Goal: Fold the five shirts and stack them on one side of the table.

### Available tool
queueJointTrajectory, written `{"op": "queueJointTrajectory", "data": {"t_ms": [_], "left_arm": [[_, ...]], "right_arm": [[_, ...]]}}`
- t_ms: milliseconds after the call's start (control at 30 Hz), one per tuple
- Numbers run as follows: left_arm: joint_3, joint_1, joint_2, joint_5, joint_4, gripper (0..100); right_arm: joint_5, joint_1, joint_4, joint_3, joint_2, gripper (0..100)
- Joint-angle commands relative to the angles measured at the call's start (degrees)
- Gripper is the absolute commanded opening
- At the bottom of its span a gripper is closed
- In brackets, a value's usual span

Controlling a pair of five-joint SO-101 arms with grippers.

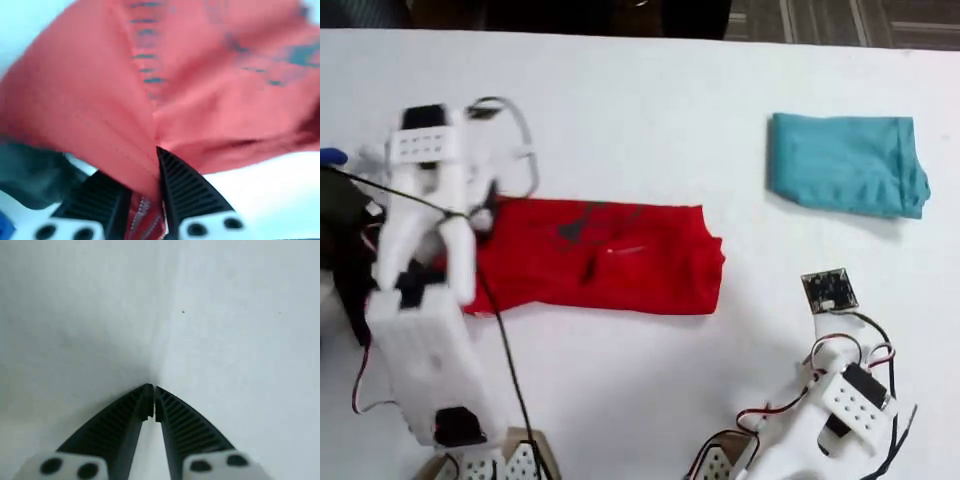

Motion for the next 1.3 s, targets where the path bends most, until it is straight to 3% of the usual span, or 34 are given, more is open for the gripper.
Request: {"op": "queueJointTrajectory", "data": {"t_ms": [0, 167, 333, 700, 900, 1100, 1267], "left_arm": [[2.59, 8.97, -13.89, 2.64, 1.23, 2], [4.44, 21.36, -20.92, 6.68, 1.14, 2], [2.77, 32.00, -17.58, 7.21, -1.14, 2], [-17.45, 44.48, 1.32, 4.48, -6.33, 2], [-32.13, 46.51, 14.86, 4.57, -5.27, 4], [-48.40, 45.19, 20.04, 4.57, 1.32, 27], [-50.15, 38.33, 16.62, 4.40, 1.32, 25]], "right_arm": [[0.00, 0.57, -1.10, 0.26, -1.01, 1.9], [0.00, 0.57, -1.10, 0.35, -1.01, 1.9], [0.00, 0.57, -1.10, 0.35, -1.01, 1.9], [-0.09, 0.57, -1.10, 0.44, -1.01, 1.9], [-3.16, 0.66, -1.54, 0.44, -1.01, 1.9], [-3.16, 0.66, -1.54, 0.44, -1.01, 1.9], [-3.16, 0.66, -1.54, 0.35, -1.01, 1.9]]}}
